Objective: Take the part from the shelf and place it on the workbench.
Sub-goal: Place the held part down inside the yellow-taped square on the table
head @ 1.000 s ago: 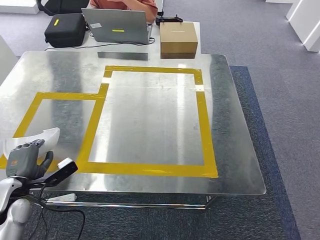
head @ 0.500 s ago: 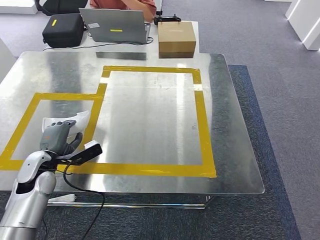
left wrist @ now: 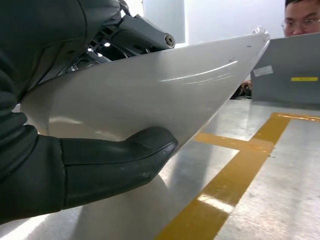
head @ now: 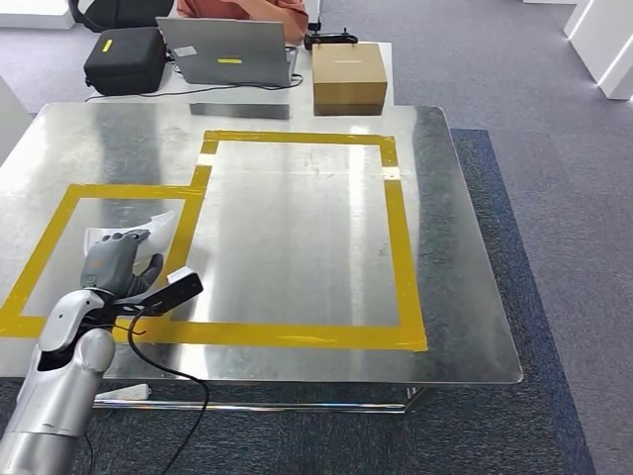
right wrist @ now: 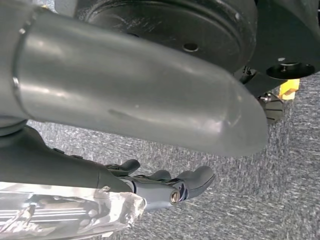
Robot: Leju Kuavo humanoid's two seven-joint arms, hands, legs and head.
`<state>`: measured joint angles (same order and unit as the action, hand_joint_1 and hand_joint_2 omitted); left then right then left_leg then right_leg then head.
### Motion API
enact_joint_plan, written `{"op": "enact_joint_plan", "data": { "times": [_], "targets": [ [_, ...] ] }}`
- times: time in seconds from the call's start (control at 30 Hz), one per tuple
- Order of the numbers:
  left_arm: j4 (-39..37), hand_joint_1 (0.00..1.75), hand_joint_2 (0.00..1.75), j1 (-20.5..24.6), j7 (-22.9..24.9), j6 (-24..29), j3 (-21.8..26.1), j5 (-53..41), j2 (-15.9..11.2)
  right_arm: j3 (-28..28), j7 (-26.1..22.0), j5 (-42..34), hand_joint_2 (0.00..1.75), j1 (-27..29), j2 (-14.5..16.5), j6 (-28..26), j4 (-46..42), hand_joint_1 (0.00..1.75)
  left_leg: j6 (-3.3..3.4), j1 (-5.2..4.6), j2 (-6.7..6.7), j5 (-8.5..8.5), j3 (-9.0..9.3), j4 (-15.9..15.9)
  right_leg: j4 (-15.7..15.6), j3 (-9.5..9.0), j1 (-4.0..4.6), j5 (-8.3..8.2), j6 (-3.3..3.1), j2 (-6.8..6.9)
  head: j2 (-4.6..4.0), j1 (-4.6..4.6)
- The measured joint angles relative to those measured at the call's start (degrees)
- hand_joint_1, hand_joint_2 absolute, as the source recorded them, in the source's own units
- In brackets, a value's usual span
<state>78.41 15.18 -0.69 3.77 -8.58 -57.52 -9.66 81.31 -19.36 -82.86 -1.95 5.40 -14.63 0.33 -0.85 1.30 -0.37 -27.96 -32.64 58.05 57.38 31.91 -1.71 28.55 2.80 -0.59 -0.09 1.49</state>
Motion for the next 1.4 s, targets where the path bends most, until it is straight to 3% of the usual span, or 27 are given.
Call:
{"op": "enact_joint_plan", "data": {
  "times": [0.07,0.1,0.2,0.43,1.23,1.4],
  "targets": [
    [-1.39,0.44,1.75,0.31,0.69,0.76,0.45,-0.52,-0.36,-0.01,0.10,-0.15,0.00,0.01,0.00,0.23,0.00,0.00,0.00,0.00,0.00,0.00,0.00,0.00,0.03,0.01,0.00,0.00,0.00,0.00,0.00,0.01],
    [-2.08,0.00,1.31,0.35,1.02,1.12,0.81,-0.79,-0.58,-0.01,0.14,-0.24,0.00,0.01,0.00,0.33,0.00,0.00,0.00,0.00,0.00,0.00,0.00,0.00,0.04,0.01,0.00,0.00,0.00,0.00,0.00,0.00],
    [-3.84,0.00,0.00,0.21,1.72,1.79,2.45,-0.94,-1.14,-0.01,0.21,-0.41,0.00,-0.01,-0.02,0.50,0.00,0.00,0.00,0.00,0.00,0.00,0.00,0.00,0.06,0.02,0.01,0.03,-0.03,0.00,0.00,-0.01],
    [-6.45,0.00,0.00,-0.29,2.27,1.17,5.77,0.40,-1.71,0.02,0.26,-0.46,0.00,-0.07,-0.19,0.82,0.00,0.00,0.00,0.00,-0.01,-0.01,-0.01,0.00,0.06,0.02,0.01,0.08,-0.10,0.03,0.00,0.00],
    [-7.49,0.00,0.00,-2.11,2.05,0.99,9.08,0.51,-2.61,0.25,0.31,-0.46,0.00,-0.05,-0.48,1.10,0.01,0.00,0.00,0.00,-0.01,-0.01,-0.01,-0.01,0.10,0.03,0.01,0.09,-0.11,0.03,0.00,-0.01],
    [-6.83,0.00,0.00,-3.25,2.15,1.19,11.27,0.83,-3.37,0.31,0.53,-0.46,0.00,-0.04,-0.48,1.46,0.00,0.00,0.88,-0.24,-0.01,0.20,0.05,0.04,-0.42,-0.13,-0.33,-0.43,0.71,0.04,0.00,0.05]
  ]
}}
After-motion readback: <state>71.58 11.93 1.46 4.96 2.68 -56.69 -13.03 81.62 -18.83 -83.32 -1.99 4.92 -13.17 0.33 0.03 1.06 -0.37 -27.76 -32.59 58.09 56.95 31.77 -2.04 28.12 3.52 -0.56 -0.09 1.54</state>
